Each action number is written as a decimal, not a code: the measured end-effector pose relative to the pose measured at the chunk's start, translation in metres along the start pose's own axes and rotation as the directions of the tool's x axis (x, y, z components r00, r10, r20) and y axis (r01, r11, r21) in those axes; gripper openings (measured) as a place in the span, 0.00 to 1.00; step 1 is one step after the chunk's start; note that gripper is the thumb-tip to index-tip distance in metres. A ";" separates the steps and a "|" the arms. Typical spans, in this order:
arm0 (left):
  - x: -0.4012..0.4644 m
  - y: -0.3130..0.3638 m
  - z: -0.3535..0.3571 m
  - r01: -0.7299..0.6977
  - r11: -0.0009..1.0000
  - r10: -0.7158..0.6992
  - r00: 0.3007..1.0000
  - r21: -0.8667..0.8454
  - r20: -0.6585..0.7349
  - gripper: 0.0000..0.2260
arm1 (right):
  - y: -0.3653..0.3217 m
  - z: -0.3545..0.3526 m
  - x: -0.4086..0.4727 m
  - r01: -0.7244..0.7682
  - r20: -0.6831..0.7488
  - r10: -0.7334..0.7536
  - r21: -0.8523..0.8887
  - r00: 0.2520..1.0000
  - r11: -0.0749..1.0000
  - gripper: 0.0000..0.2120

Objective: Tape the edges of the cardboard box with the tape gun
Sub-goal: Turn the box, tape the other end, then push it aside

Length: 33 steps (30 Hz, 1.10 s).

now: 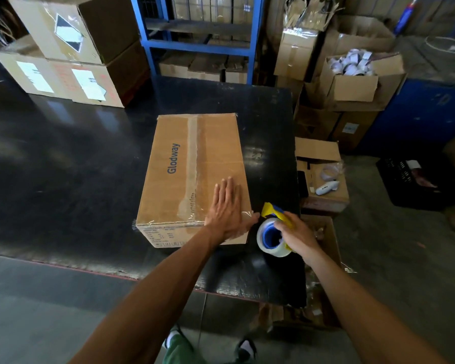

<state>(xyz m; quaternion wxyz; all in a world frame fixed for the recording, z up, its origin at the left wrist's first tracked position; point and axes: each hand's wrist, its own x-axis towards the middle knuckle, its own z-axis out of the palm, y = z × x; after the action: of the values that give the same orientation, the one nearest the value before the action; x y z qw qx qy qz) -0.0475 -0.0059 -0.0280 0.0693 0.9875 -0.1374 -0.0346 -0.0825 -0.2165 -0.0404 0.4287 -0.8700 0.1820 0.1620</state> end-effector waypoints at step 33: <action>-0.042 -0.102 -0.020 0.136 0.990 -0.139 0.978 0.030 0.158 0.61 | -0.141 0.088 0.067 0.592 0.296 -0.546 -0.623 0.784 0.511 0.29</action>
<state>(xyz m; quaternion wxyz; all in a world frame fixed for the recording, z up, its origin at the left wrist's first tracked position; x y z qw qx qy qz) -0.0591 0.1055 -0.0212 0.0463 0.9893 -0.0743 -0.1168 0.0295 -0.0773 -0.0240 0.1090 -0.9691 -0.1999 0.0944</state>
